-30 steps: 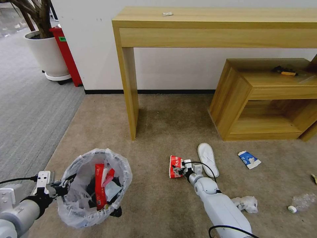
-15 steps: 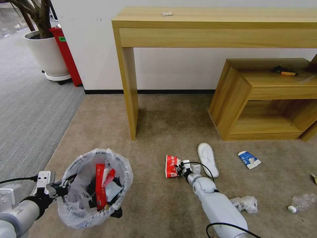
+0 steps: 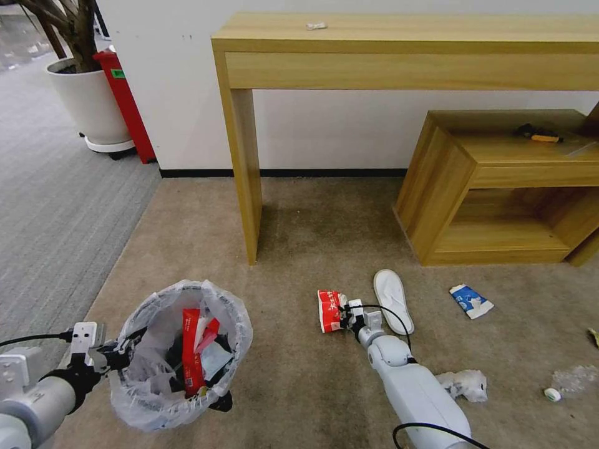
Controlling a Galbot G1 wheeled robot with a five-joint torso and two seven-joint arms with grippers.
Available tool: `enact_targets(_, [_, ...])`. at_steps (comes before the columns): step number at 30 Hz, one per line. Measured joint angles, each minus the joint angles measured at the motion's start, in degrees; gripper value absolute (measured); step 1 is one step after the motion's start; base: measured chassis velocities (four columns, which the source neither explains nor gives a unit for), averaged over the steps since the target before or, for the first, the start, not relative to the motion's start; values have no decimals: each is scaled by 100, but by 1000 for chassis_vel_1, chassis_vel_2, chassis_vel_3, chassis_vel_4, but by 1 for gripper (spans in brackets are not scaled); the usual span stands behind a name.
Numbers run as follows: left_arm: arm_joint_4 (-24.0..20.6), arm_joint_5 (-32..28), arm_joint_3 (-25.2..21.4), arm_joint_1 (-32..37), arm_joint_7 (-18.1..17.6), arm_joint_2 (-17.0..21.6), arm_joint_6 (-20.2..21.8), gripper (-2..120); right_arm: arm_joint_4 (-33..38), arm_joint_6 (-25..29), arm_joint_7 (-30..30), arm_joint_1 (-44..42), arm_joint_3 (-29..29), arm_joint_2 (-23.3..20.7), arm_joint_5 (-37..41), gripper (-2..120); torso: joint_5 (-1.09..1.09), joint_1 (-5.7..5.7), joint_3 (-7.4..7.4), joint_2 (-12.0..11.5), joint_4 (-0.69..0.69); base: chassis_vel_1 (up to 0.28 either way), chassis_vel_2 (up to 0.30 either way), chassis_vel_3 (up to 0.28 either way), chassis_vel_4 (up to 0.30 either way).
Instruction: Pick up the trash bin and place the garbage on the floor into it.
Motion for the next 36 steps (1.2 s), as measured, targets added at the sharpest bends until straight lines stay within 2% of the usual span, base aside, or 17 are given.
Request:
enact_targets(2, [-1, -8, -3, 4, 0, 8, 0, 0, 309, -14, -16, -61, 0, -97, 63, 0, 0, 0, 0, 0, 0, 0, 0, 0, 0])
enact_targets(3, [-2, -15, -6, 5, 1, 16, 0, 0, 749, -73, -40, -129, -5, -237, 218, 0, 1, 0, 0, 0, 0, 0, 0, 0, 0])
enact_targets(4, [13, -16, 5, -14, 1, 28, 0, 0, 1967, -393, -41, -234, -75, -697, 954, 0, 0, 0, -1, 1, 1, 0, 0, 0, 0])
enact_targets(5, [42, -14, 40, -54, -2, 53, 0, 0, 2624, -593, -51, -234, -140, -1084, 1349, 0, 1, 0, 0, 1, 1, 0, 0, 0, 0])
enact_targets(6, [42, -14, 40, -54, -2, 53, 0, 0, 2624, -593, -51, -234, -140, -1084, 1349, 0, 1, 0, 0, 1, 1, 0, 0, 0, 0])
enact_targets(9, [94, -13, 123, -154, -17, 142, 0, 0, 4025, -1029, -220, 12, -441, -1953, 2080, 0, -1, 0, -1, 1, -2, 0, 0, 0, 0])
enact_targets(10, [94, -13, 123, -154, -17, 142, 0, 0, 4025, -1029, -220, 12, -441, -1953, 2080, 0, -1, 0, -1, 1, -2, 0, 0, 0, 0])
enact_targets(12, [131, -4, 214, -209, -33, 209, 0, 0, 4739, -1307, -310, 455, -891, -2301, 2521, 0, -1, 0, -1, 1, -1, 0, 0, 0, 0])
enact_targets(13, [131, -4, 214, -209, -33, 209, 0, 0, 4739, -1307, -310, 455, -891, -2301, 2521, 0, -1, 0, -1, 1, -1, 0, 0, 0, 0])
enact_targets(15, [161, 19, 344, -270, -73, 261, 0, 0, 5143, -1440, -317, 1075, -1609, -2430, 2670, 0, -1, 0, 0, 2, 1, 0, 0, 0, 0])
enact_targets(17, [161, 20, 383, -294, -94, 274, 0, 0, 5242, -1485, -316, 1263, -1840, -2431, 2712, 0, -2, 0, -1, 1, 2, 0, 0, 0, 0])
enact_targets(20, [158, 17, 505, -356, -167, 326, 0, 0, 5538, -1685, -201, 1819, -2680, -2317, 2980, 0, -1, 0, 0, 1, 1, 0, 0, 0, 0])
enact_targets(22, [156, 15, 527, -363, -183, 336, 0, 0, 5580, -1715, -172, 1928, -2859, -2281, 3025, 0, -1, 0, 0, 2, 1, 0, 0, 0, 0])
enact_targets(24, [133, 3, 602, -364, -234, 383, 0, 0, 5531, -1754, -94, 2268, -3591, -2098, 3046, 0, -2, 0, 0, 1, 1, 0, 0, 0, 0])
enact_targets(25, [133, 3, 602, -364, -234, 383, 0, 0, 5531, -1754, -94, 2268, -3591, -2098, 3046, 0, -2, 0, 0, 1, 1, 0, 0, 0, 0])
enact_targets(27, [103, -7, 620, -326, -262, 413, 0, 0, 5268, -1717, -98, 2492, -4117, -1898, 2812, 0, -2, 0, 0, 1, 0, 0, 0, 0, 0])
enact_targets(36, [90, -70, 609, -332, -328, 435, 0, 0, 4906, -1708, -85, 2799, -4902, -1423, 2454, 0, -2, 0, 0, 1, 0, 0, 0, 0, 0])
